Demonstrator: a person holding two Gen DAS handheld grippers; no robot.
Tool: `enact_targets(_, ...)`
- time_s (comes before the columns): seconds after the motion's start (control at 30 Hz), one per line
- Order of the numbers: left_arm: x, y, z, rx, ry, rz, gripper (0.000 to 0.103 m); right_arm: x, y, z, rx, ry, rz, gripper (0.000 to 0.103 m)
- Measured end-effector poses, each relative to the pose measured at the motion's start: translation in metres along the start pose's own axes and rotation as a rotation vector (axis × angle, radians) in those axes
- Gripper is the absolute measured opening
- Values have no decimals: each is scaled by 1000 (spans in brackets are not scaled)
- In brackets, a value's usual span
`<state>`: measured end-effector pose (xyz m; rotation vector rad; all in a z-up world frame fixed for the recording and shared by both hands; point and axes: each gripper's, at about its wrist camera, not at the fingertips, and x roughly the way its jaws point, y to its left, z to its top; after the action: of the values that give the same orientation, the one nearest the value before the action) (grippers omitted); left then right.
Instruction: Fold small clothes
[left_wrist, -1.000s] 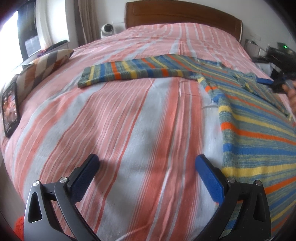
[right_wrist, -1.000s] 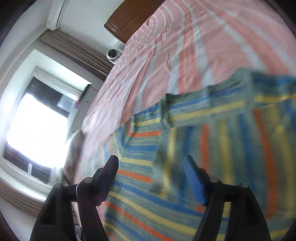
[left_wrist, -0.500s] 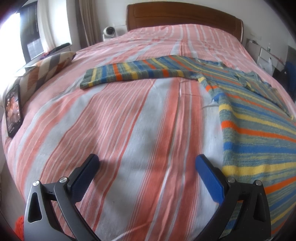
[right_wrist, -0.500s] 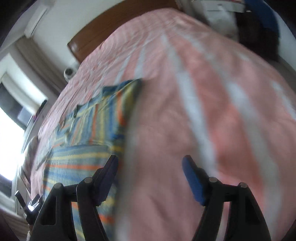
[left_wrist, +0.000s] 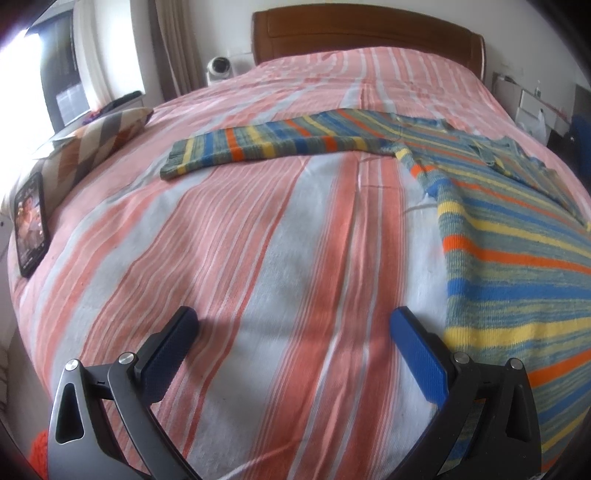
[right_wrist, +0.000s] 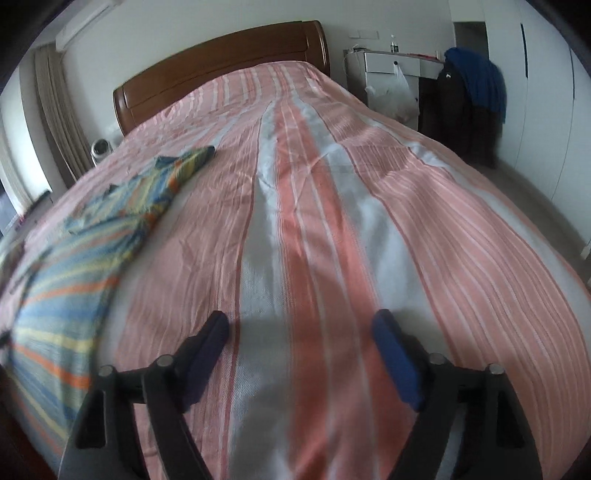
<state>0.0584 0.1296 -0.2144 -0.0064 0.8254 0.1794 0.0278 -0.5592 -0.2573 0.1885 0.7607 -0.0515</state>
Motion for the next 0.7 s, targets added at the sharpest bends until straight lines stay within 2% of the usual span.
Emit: enact_targets(0.7,1,0,-1,6,7,2,103,8,11,-8,-60,-34,-49,86)
